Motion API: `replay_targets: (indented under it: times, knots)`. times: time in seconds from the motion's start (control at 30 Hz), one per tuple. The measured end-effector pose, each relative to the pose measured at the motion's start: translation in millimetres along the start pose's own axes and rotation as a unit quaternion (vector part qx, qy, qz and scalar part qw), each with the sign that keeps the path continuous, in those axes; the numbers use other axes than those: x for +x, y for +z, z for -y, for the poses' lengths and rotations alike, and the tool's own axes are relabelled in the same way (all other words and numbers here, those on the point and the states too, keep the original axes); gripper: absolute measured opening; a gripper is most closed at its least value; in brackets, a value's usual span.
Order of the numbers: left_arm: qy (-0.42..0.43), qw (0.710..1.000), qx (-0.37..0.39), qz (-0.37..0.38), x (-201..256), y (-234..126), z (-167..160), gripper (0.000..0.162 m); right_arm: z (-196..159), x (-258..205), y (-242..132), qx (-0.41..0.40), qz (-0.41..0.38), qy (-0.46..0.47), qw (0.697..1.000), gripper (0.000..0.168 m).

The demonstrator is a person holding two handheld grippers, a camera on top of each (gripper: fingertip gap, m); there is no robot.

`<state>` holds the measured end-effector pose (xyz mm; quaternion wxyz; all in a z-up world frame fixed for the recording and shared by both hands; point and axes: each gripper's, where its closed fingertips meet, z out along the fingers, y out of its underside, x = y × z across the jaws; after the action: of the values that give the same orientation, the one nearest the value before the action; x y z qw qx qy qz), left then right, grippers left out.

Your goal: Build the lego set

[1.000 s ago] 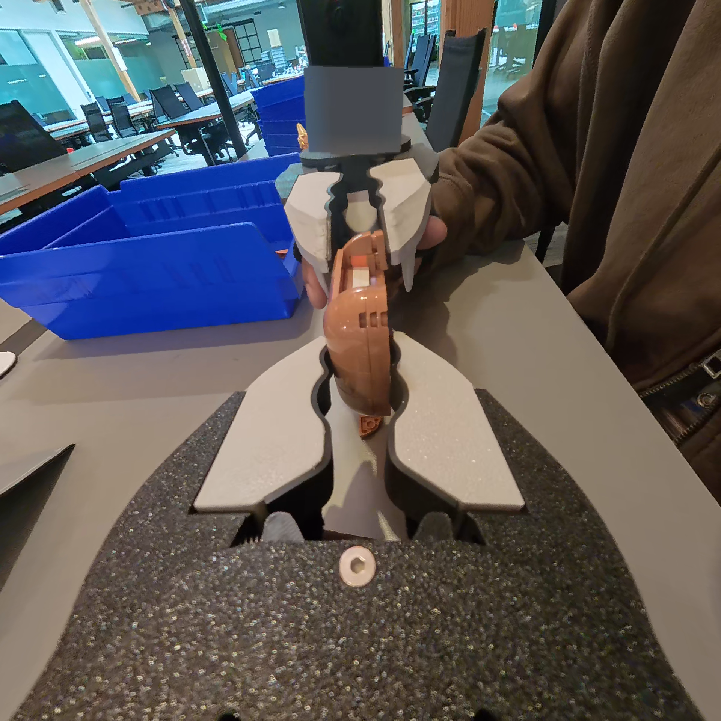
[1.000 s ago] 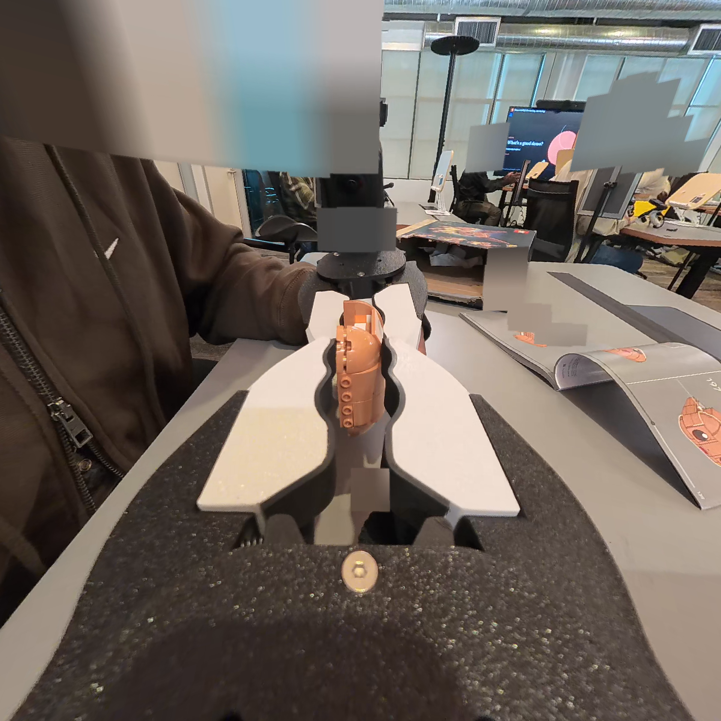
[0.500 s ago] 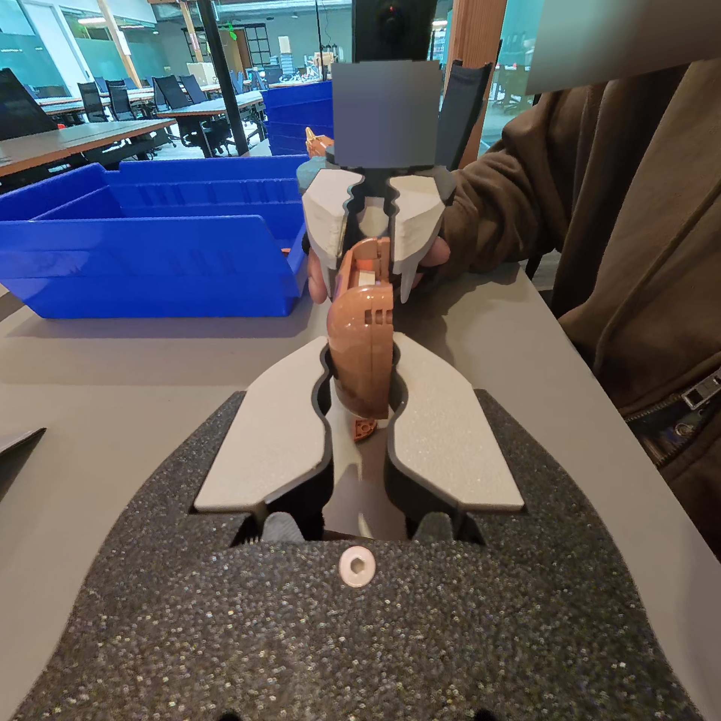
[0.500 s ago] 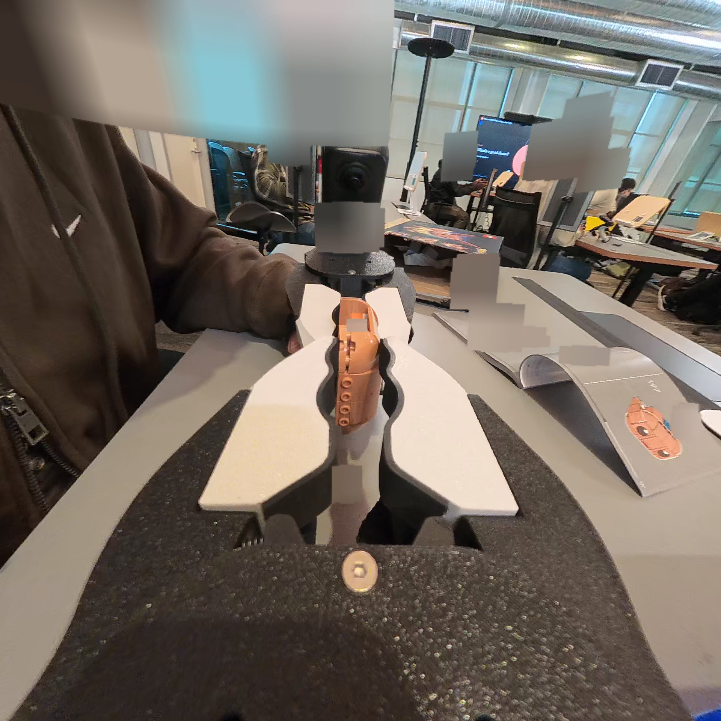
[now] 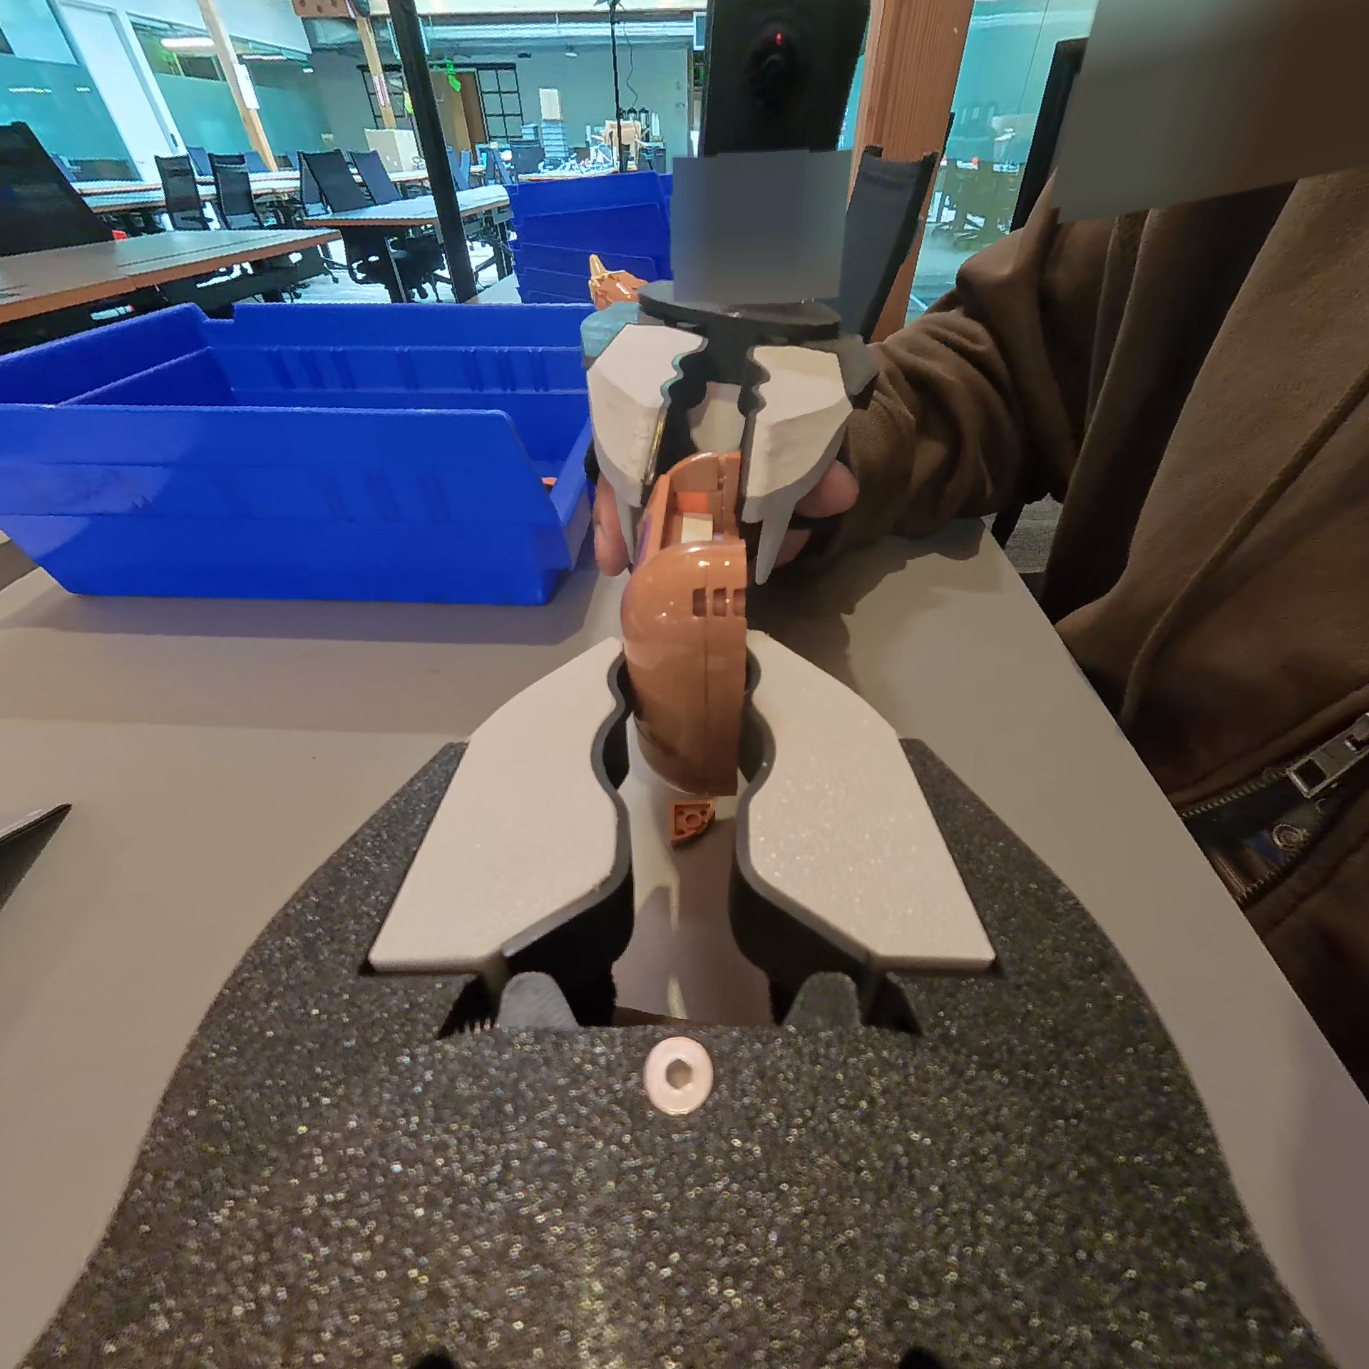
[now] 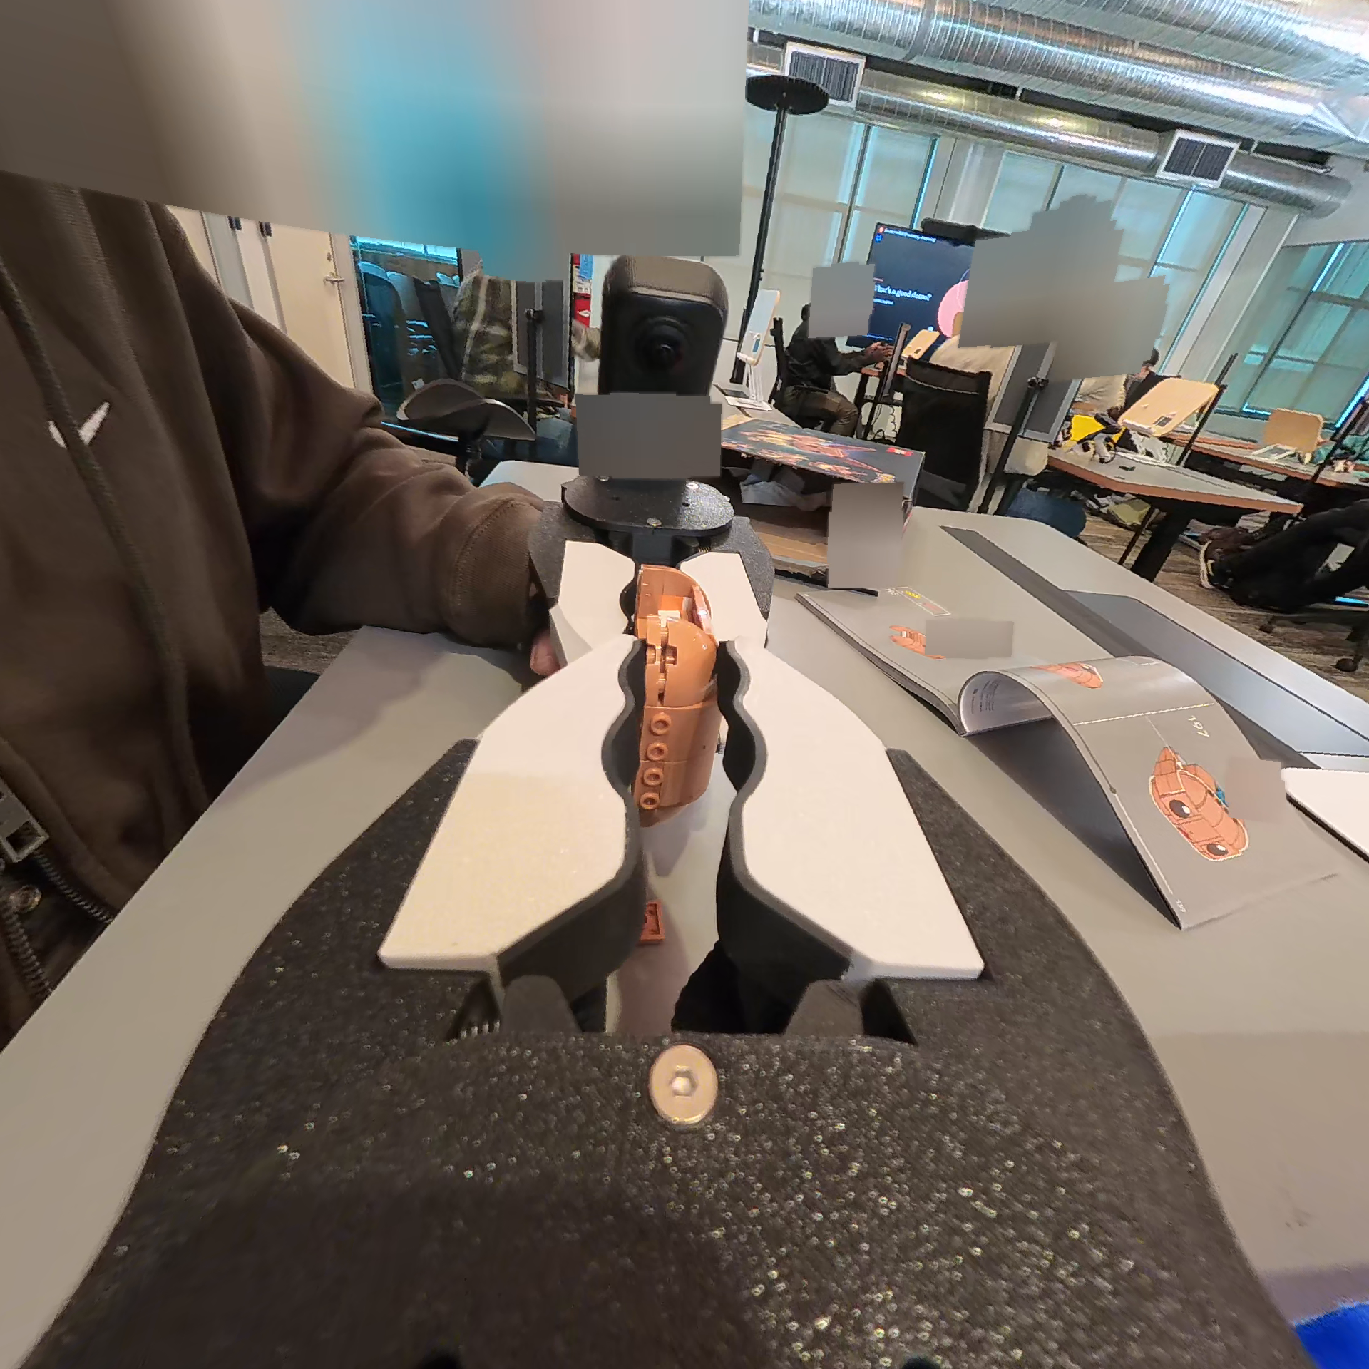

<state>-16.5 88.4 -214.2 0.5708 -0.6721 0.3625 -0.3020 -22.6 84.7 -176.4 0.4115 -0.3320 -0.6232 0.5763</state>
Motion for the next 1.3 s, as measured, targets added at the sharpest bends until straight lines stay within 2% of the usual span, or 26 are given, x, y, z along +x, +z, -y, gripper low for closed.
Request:
replay_targets:
  times: [0.57,0.9,1.1,1.3]
  knots:
    - [-0.012,0.999,0.033,-0.02,4,-1,7,0.025,10,-2,2,0.014,-0.004,0.023,1.0,0.02]
    - [-0.05,0.995,0.076,-0.036,5,-5,17,0.026,21,1,-1,0.041,-0.008,0.053,0.998,0.037]
    - [-0.091,0.989,0.107,-0.037,0,-8,24,0.025,17,8,1,0.026,-0.032,0.066,0.997,0.035]
    - [-0.092,0.989,0.111,-0.04,1,-7,25,0.026,14,6,5,0.013,-0.048,0.039,0.998,0.025]
